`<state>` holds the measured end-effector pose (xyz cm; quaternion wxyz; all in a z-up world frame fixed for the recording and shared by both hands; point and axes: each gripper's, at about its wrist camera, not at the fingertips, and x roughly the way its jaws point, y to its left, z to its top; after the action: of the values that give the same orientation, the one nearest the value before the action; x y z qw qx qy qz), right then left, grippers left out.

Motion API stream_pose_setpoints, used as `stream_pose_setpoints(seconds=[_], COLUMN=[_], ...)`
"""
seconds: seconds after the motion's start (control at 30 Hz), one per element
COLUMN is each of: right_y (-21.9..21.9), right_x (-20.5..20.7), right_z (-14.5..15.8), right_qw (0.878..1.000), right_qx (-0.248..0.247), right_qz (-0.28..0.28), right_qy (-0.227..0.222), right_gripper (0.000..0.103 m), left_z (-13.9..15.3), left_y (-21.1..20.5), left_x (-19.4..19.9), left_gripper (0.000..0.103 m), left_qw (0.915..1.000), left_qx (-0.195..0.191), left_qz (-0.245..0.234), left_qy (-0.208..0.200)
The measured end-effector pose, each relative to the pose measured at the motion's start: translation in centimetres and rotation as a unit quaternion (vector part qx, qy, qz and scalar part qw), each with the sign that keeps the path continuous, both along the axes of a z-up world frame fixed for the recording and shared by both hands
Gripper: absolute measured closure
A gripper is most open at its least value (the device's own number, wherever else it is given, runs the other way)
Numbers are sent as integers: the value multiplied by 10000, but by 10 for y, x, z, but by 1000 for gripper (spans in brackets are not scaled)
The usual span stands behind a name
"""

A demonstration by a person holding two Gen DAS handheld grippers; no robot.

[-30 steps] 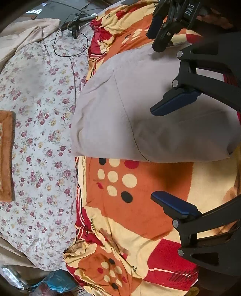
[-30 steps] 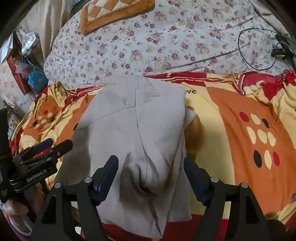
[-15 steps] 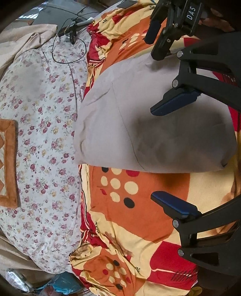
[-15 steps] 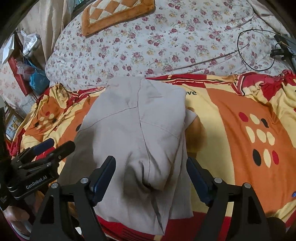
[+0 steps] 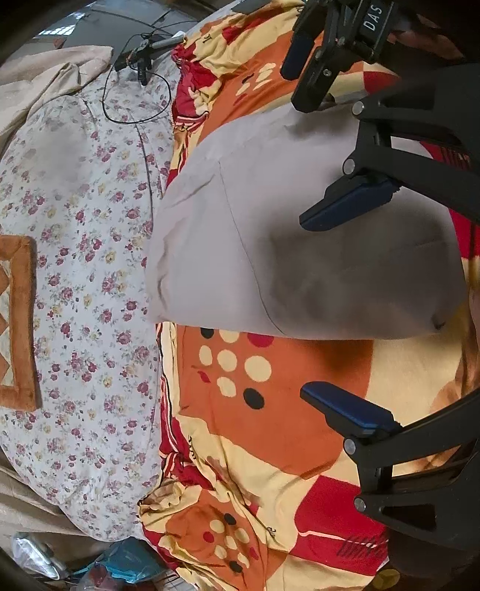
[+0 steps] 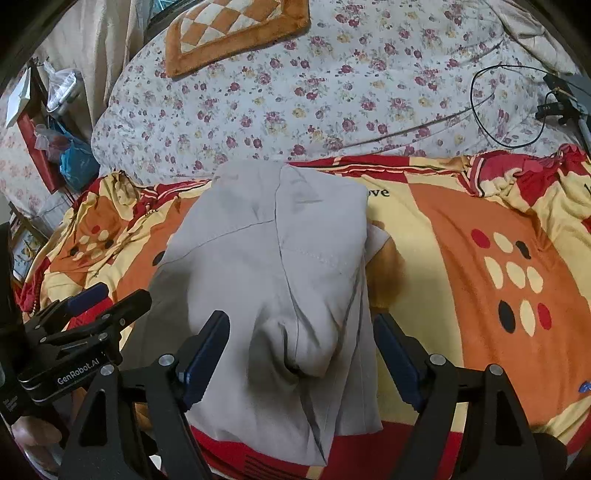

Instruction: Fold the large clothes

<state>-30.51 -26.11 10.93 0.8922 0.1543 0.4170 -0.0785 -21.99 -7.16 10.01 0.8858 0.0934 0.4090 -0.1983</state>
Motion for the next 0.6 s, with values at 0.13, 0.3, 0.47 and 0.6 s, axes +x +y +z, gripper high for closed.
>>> stream_pose_setpoints(seconds=[0.13,0.3,0.47,0.6], right_y=[0,1,3,5], right_x=[2,4,4,6], right_z=[-2,-2,-1,-4], right_qw=[10000,10000,9998,9997], right_qx=[10,-61,-208,-246], right_qz=[5,12,44,74], right_qy=[58,36,1,35], right_gripper=[21,21,21,21], left_z=[-3,-5,-6,-8], left_y=[1,2,7,9], left_x=[0,0,0,1], left_gripper=[19,19,19,19], left_qw=[10000,10000,9998,9998], left_qx=[-6,15,-99,-107], left_qz=[11,28,107,117], left_qy=[2,-54,-97,-96])
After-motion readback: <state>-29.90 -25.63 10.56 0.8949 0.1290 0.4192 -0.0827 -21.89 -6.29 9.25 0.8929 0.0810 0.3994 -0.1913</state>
